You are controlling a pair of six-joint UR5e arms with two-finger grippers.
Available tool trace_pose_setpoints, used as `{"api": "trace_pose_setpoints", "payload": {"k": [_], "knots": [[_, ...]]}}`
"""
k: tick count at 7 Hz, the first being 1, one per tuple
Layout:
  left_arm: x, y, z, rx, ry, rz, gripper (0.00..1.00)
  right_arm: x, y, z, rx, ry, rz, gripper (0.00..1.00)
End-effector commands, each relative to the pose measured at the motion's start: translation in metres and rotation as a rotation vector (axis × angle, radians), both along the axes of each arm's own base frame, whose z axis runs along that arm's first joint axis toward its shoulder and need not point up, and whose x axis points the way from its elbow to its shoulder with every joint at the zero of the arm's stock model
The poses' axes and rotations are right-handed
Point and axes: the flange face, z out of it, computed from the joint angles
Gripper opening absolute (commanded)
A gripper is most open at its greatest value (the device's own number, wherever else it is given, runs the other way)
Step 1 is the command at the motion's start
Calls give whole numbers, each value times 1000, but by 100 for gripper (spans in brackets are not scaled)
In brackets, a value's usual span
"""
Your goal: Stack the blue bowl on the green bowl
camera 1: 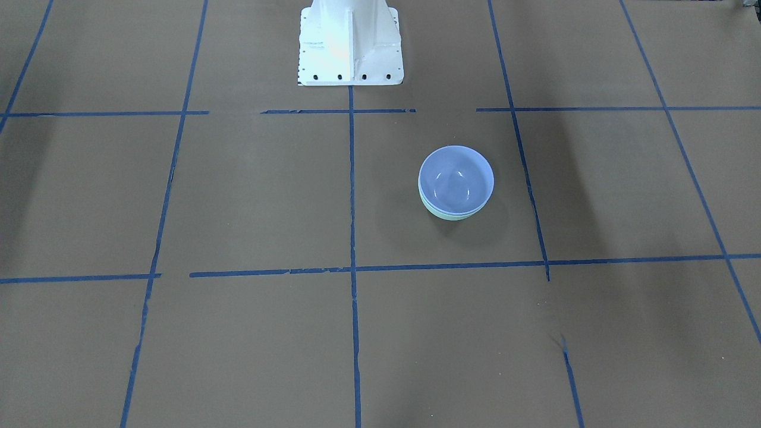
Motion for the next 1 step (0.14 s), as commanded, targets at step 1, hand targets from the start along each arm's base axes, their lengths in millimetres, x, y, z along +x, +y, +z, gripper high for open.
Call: {"api": "trace_pose_setpoints", "payload": {"k": [1], "knots": [[0, 0, -1, 2, 0, 0, 100, 1, 0, 0, 0, 0, 1, 100]]}}
